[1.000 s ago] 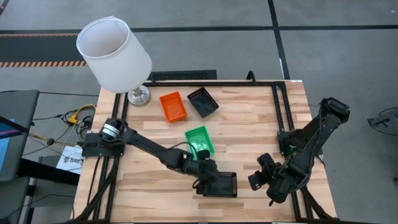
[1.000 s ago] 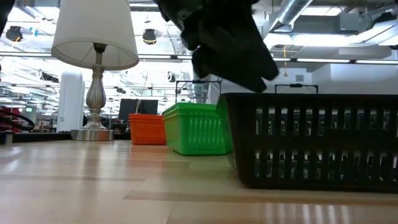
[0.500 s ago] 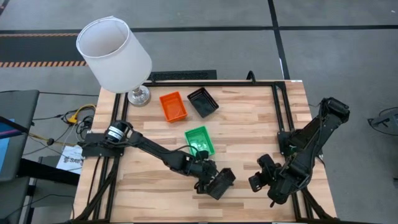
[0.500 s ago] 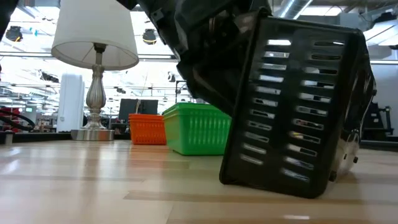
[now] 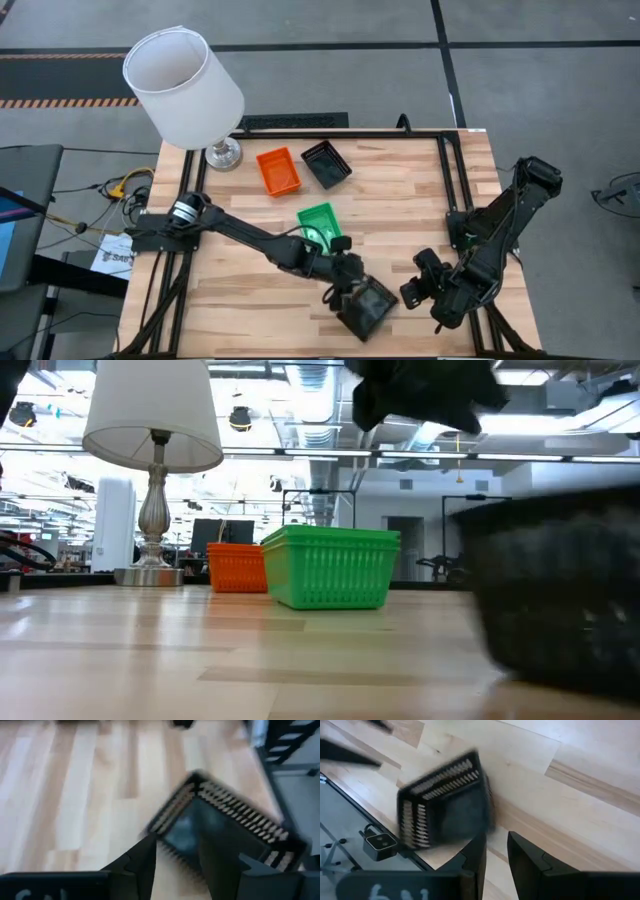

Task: Stack baskets by color
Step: Stack the black bin on top of the stacked black bins

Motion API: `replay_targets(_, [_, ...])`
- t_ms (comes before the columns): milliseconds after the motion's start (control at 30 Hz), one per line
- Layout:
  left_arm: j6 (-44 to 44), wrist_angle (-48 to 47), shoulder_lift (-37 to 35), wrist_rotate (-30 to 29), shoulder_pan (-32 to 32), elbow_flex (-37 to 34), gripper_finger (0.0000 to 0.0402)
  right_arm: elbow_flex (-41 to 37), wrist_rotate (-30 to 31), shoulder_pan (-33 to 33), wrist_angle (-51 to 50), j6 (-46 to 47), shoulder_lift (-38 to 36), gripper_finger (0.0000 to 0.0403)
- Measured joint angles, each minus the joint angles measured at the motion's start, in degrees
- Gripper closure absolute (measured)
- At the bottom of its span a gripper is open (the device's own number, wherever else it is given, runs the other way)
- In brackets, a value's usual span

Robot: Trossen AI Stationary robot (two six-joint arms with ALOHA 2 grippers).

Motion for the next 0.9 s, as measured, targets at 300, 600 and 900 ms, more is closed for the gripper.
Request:
replay_targets(300, [-12.11, -5.12, 0.76, 0.93, 0.42, 3.09, 0.0269, 0.0, 0.04, 0.0, 0.0, 0.02, 0.03, 0.0301])
replay_targets(600, [-15.93, 2.51, 7.79, 1.12, -4.51, 3.0, 0.0269, 0.02, 0.09, 0.0, 0.02, 0.04, 0.37, 0.0301])
replay_targets(900, [-19.65, 4.74, 11.88, -1.93, -6.69, 3.08, 0.0269, 0.02, 0.07, 0.0, 0.88, 0.04, 0.37, 0.0301])
